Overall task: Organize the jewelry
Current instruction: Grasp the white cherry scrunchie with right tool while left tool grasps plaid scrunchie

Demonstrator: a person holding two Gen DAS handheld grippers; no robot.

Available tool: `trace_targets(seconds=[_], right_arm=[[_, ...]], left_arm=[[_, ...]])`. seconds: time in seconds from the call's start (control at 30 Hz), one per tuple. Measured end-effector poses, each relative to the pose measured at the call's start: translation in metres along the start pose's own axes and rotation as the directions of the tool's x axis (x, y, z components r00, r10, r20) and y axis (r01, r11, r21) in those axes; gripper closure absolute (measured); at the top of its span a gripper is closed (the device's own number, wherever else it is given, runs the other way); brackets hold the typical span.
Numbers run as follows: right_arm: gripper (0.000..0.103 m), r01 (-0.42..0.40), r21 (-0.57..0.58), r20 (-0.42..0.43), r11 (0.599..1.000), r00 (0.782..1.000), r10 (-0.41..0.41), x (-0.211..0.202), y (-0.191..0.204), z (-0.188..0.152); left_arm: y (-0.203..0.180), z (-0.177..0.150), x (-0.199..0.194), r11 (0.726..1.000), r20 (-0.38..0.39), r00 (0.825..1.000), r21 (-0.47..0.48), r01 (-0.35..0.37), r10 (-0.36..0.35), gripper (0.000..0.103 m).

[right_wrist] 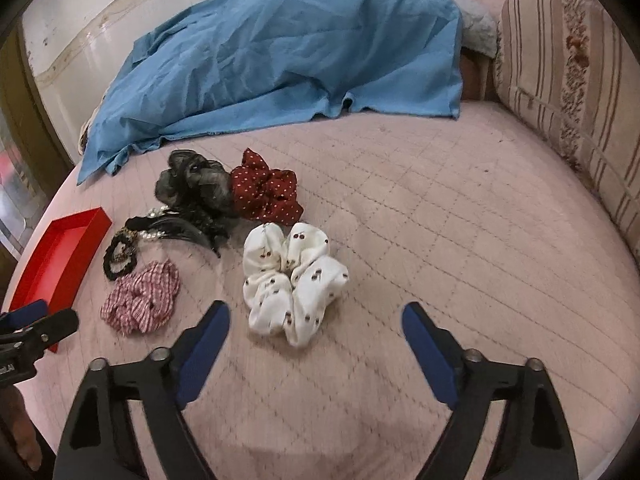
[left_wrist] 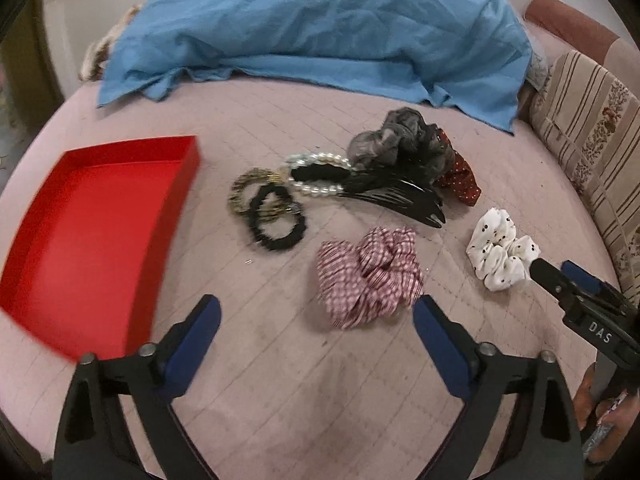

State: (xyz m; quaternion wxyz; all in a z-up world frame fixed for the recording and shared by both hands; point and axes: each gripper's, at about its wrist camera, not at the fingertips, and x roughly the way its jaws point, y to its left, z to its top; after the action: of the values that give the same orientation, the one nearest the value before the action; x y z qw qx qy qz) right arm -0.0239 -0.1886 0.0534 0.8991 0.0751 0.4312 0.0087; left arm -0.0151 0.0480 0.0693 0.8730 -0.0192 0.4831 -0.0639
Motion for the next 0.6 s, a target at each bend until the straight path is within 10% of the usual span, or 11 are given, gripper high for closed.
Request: trace_targets(seconds=[0.5,0.6], right_arm=[[0.039,-0.029,0.006,-0.075,1.000,0.997,0.029,0.050,-0.002,0.017],[0.053,-0.037,0.005,-0.081,0.999,0.996,0.037,0.056,0.001,0.017]], left_arm=[[-0.008,0.018,0.070,0.996,-0.116,0.990,-0.017,0.084,-0.085,0.031],[-0.012,0.018,0.071,0.997,-0.113,0.991,0.008,0.079,-0.077,0.073]])
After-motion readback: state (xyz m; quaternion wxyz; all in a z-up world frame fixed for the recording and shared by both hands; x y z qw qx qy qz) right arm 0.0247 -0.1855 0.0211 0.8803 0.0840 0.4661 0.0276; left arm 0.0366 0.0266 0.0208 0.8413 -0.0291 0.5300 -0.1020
